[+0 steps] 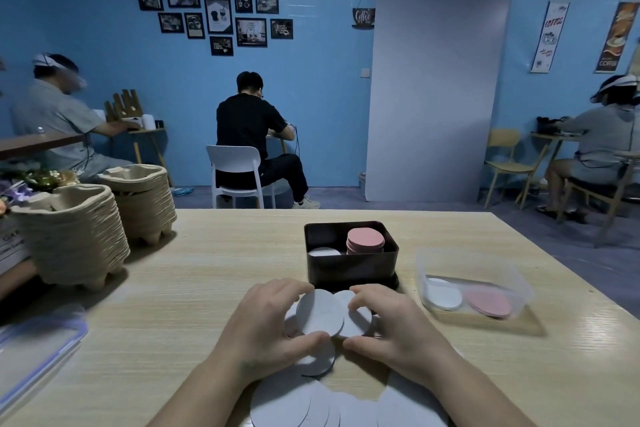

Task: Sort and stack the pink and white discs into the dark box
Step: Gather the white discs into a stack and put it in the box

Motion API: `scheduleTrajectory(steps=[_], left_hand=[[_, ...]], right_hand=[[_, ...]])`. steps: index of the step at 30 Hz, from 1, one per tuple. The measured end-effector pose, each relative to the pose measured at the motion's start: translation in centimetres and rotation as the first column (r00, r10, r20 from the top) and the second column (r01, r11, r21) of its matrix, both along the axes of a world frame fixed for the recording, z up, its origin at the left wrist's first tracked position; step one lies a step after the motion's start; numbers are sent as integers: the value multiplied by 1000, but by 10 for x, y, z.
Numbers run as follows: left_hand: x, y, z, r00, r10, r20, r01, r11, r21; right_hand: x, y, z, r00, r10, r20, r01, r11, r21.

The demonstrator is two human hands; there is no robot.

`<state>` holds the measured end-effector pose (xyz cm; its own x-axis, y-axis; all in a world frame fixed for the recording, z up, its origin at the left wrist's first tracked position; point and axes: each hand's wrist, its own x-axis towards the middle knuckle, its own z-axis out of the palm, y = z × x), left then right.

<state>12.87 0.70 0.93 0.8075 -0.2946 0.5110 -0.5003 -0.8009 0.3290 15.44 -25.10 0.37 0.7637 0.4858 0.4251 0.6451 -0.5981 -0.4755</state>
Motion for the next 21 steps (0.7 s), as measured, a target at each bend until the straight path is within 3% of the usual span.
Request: scheduleTrajectory(steps=[12,21], left_hand=[[-2,-10,-1,999,-43,0,43,996,74],[0,-1,-5,998,-27,-55,28,1000,7]], right_hand=[[-2,9,-1,995,80,66,-79,997,-13],[-2,5,0,995,44,88,-52,995,90]])
